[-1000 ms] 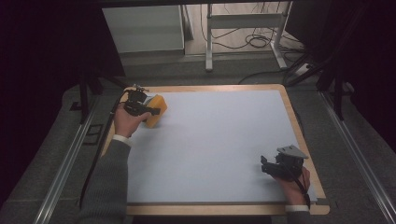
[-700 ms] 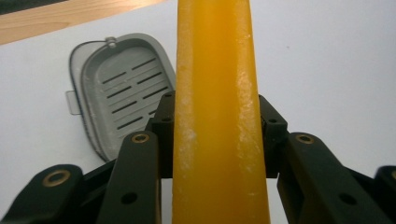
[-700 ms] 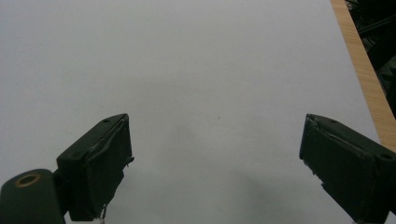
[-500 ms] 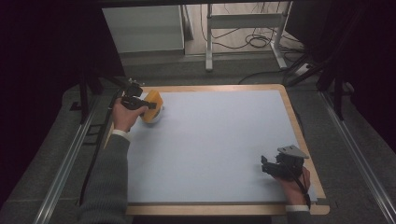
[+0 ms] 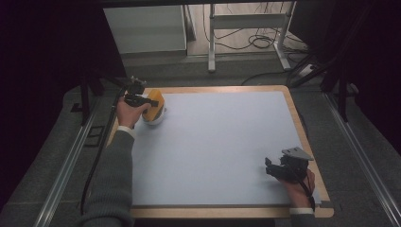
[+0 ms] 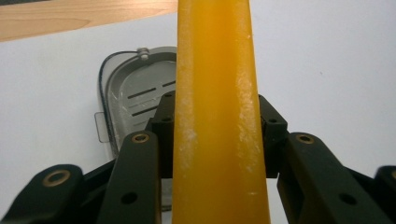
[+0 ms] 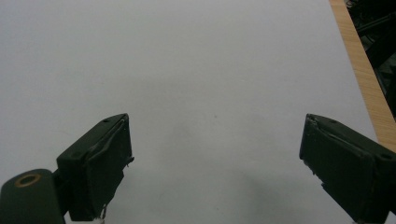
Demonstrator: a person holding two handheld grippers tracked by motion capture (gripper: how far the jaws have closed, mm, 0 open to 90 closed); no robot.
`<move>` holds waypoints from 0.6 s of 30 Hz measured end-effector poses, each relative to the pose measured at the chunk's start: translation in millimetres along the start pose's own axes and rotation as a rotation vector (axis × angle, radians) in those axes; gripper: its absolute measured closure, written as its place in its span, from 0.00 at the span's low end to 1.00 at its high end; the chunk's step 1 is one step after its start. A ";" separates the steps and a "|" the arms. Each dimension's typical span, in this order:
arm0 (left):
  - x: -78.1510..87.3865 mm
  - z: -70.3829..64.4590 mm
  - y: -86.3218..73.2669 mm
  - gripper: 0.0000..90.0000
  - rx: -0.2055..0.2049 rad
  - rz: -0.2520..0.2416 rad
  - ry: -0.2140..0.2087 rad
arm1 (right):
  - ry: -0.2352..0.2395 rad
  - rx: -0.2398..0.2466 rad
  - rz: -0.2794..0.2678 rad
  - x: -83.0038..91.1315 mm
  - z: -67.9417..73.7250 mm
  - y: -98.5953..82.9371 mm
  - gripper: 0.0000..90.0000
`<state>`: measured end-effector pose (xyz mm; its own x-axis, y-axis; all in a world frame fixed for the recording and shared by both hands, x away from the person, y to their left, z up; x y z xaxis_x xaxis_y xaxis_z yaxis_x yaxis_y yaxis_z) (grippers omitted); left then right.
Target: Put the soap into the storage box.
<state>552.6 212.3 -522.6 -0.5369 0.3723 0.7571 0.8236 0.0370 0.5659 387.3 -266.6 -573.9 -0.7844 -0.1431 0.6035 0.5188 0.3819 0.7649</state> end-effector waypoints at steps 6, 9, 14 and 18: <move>-7.0 6.7 3.1 0.68 0.023 -0.009 0.009 | -0.006 -0.004 0.003 -0.2 -2.4 -0.9 0.10; -10.5 10.3 3.9 0.68 0.044 -0.019 0.029 | -0.008 -0.004 0.005 -0.4 -3.0 -1.4 0.10; -14.0 15.8 4.6 0.68 0.064 -0.015 0.041 | -0.008 -0.002 0.009 -0.7 -3.0 -2.1 0.10; -18.4 18.7 3.9 0.68 0.074 -0.015 0.052 | -0.007 -0.002 0.012 -1.6 -2.5 -2.7 0.10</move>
Point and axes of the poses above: each handheld gripper's, and its own axes: x roughly backward along the jaws, y roughly out of its top, z roughly to its left, the point moved 10 cm from there along -x, roughly forward along the jaws, and after that the axes turned 9 degrees about x, right-handed, at the moved point
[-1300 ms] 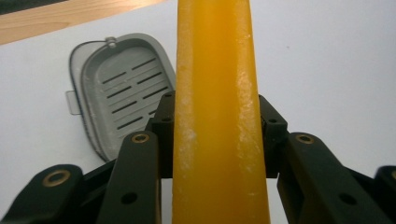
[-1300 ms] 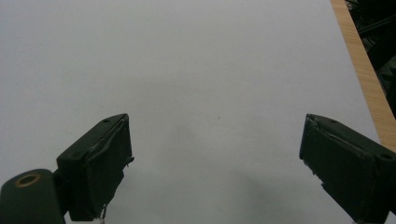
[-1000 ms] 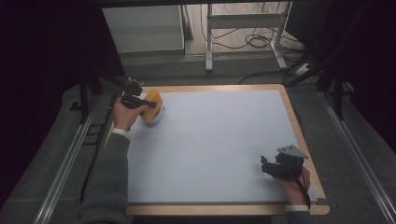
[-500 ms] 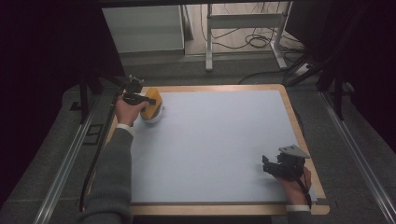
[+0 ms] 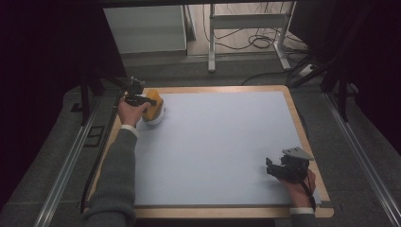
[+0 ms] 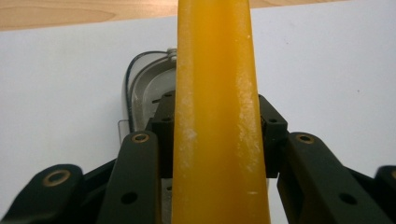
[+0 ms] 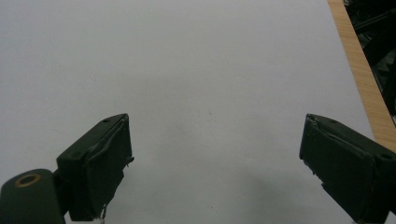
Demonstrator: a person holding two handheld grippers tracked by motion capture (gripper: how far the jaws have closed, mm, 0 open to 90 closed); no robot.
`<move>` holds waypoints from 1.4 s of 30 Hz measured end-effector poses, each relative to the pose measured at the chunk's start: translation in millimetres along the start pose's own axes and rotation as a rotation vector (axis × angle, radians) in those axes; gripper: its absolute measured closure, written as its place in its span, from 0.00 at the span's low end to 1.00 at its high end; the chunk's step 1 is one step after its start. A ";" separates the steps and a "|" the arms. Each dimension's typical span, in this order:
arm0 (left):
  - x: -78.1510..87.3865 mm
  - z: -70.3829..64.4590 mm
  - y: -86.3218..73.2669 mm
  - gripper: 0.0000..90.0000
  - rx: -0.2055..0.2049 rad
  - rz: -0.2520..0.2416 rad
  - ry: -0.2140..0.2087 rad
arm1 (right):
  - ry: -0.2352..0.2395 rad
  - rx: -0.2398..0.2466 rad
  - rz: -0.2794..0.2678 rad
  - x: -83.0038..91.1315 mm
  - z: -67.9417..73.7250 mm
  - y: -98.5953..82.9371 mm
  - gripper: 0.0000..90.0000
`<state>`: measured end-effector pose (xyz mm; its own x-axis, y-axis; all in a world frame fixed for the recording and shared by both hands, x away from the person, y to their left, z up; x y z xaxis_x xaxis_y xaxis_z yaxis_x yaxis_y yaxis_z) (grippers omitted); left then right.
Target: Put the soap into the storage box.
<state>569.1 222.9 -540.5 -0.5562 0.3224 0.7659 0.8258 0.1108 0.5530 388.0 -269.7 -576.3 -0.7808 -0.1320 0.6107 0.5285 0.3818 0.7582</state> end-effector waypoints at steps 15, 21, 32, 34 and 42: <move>7.2 -1.7 5.2 0.45 -0.022 -0.047 0.031 | 0.000 0.010 0.001 -0.7 1.9 -0.1 0.10; 22.1 -1.8 5.4 0.34 -0.042 -0.093 0.035 | 0.004 0.015 0.000 -0.4 4.5 0.9 0.10; 55.3 -13.8 -5.8 0.27 -0.091 -0.164 -0.089 | 0.008 0.032 0.003 -2.7 7.0 2.2 0.10; 60.9 -17.2 -12.3 0.27 -0.100 -0.164 -0.118 | 0.011 0.035 0.003 -2.4 8.2 2.2 0.10; 78.9 -35.7 -50.0 0.26 -0.164 -0.159 -0.205 | 0.007 0.035 0.004 -1.4 6.3 2.0 0.10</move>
Point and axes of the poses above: each handheld gripper's, and its own axes: x roughly backward along the jaws, y roughly out of its top, z roughly to its left, the point moved 10 cm from there along -x, roughly forward along the jaws, and after that the axes turned 9 degrees about x, right-handed, at the moved point
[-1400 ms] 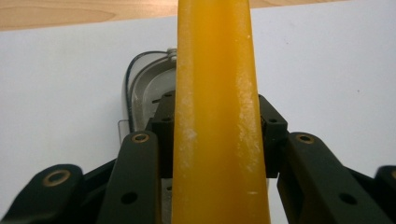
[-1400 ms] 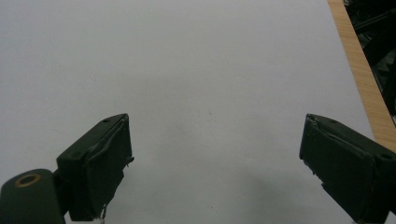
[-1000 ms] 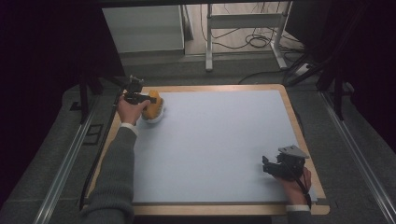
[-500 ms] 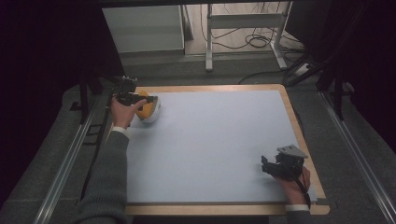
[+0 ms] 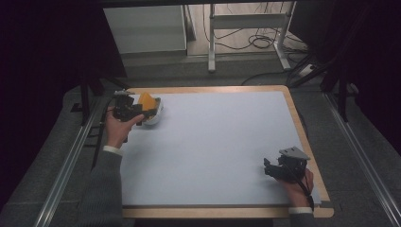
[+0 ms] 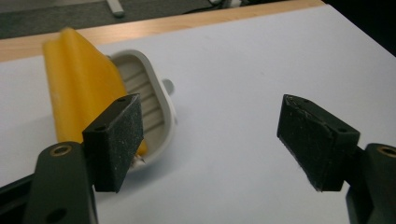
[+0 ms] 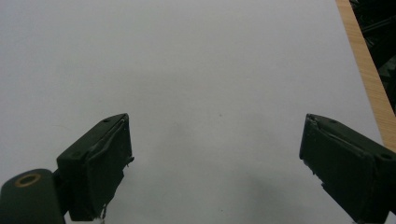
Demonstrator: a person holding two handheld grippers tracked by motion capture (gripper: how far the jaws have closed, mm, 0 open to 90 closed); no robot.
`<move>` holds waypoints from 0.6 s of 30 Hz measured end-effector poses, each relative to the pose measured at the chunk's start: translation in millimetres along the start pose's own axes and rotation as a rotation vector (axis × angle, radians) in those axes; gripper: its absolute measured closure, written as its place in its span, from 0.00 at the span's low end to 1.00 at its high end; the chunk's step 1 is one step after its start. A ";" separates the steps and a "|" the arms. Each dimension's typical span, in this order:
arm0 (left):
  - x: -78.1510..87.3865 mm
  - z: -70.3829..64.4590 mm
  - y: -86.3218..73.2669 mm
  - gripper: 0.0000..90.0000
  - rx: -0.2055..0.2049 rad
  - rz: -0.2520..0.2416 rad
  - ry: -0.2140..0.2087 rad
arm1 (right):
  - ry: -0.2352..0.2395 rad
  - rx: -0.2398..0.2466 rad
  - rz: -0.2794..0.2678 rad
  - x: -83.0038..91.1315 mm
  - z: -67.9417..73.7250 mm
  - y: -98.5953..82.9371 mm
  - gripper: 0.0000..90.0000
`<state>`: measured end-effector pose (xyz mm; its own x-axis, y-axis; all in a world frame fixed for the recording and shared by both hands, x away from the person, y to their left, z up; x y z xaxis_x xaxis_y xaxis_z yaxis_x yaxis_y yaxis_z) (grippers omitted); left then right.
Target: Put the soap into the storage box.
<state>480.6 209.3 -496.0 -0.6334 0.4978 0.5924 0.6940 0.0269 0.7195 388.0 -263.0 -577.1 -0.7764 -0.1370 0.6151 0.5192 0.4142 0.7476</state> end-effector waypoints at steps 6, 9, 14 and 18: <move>7.9 -16.9 -30.3 0.25 -0.033 0.022 -0.054 | -0.004 0.005 -0.015 1.0 -0.9 6.0 0.10; 11.2 -22.8 -45.8 0.24 -0.044 0.036 -0.074 | -0.006 0.011 -0.019 1.1 0.2 6.7 0.10; 16.5 -32.1 -69.0 0.25 -0.064 0.006 -0.091 | -0.007 0.012 -0.029 2.4 -0.2 8.2 0.10; 18.3 -37.0 -89.2 0.25 -0.068 0.008 -0.101 | -0.001 0.015 -0.037 3.3 0.7 9.6 0.10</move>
Point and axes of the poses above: each handheld gripper's, and its own axes: x roughly backward along the jaws, y roughly out of its top, z roughly to its left, the point moved 10 cm from there along -x, roughly forward along the jaws, and after that the axes turned 9 degrees about x, right-handed, at the moved point
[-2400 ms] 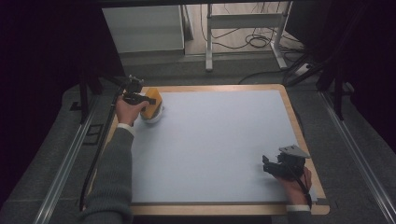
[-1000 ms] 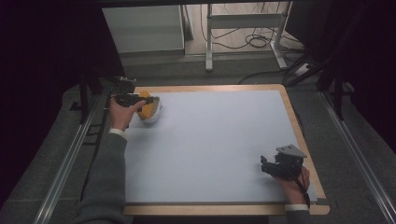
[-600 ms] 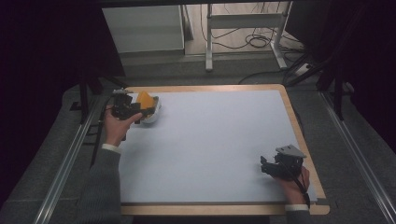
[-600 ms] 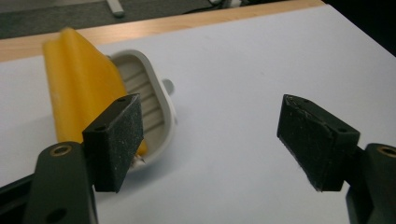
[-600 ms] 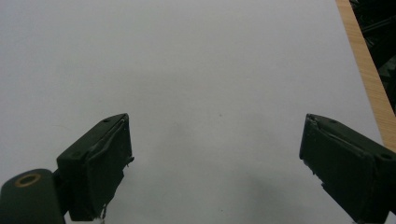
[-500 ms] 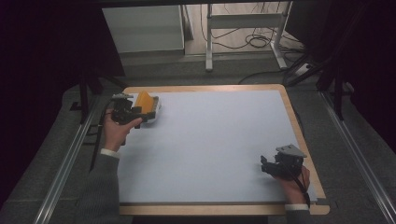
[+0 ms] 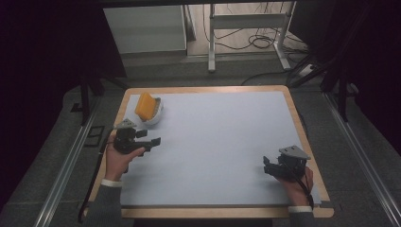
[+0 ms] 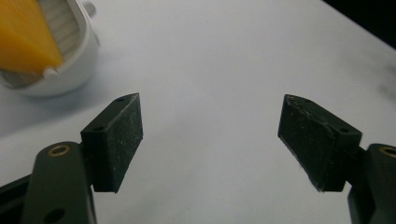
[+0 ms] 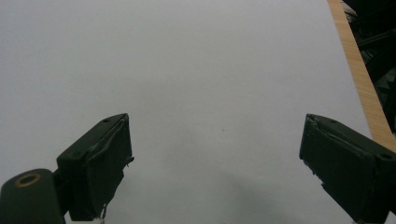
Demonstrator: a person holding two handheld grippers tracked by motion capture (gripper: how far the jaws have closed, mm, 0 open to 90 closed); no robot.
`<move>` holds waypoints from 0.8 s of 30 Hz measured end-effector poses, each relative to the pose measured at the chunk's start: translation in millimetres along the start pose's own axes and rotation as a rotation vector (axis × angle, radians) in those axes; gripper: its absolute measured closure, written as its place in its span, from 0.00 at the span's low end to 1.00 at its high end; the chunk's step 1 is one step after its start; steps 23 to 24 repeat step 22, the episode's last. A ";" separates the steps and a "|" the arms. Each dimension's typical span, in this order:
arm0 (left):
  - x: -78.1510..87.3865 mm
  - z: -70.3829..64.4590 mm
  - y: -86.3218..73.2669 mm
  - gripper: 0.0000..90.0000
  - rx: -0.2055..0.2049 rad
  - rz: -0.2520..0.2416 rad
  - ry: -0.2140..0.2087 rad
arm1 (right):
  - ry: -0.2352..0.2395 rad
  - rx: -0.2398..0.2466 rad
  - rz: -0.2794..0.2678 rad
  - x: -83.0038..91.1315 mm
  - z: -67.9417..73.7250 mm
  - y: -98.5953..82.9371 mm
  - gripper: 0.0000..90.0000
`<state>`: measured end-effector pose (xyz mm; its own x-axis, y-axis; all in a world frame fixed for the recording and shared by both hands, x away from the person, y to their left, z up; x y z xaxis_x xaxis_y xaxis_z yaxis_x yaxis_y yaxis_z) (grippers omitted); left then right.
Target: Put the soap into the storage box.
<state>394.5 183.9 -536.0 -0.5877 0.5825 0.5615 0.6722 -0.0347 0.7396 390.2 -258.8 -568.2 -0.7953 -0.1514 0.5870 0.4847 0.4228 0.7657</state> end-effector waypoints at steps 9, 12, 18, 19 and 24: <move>-6.2 3.2 -37.7 0.26 0.011 0.048 0.001 | 0.000 0.017 0.001 -0.3 1.3 0.1 0.10; -8.1 6.2 -42.9 0.26 0.000 0.061 0.027 | 0.002 0.017 0.002 -0.6 1.8 0.0 0.10; -6.3 5.3 -44.8 0.26 -0.006 0.058 0.028 | 0.012 0.019 -0.013 -0.1 4.1 3.3 0.10; -6.7 5.2 -45.1 0.26 -0.007 0.059 0.027 | 0.013 0.022 -0.017 0.2 4.5 4.0 0.10; -7.8 5.4 -45.7 0.26 -0.013 0.061 0.034 | 0.016 0.028 -0.030 1.4 6.6 6.7 0.10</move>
Point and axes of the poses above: each handheld gripper's, and its own axes: x roughly backward along the jaws, y roughly out of its top, z roughly to its left, the point moved 10 cm from there along -x, roughly forward along the jaws, and after that the axes turned 9 degrees about x, right-handed, at the moved point
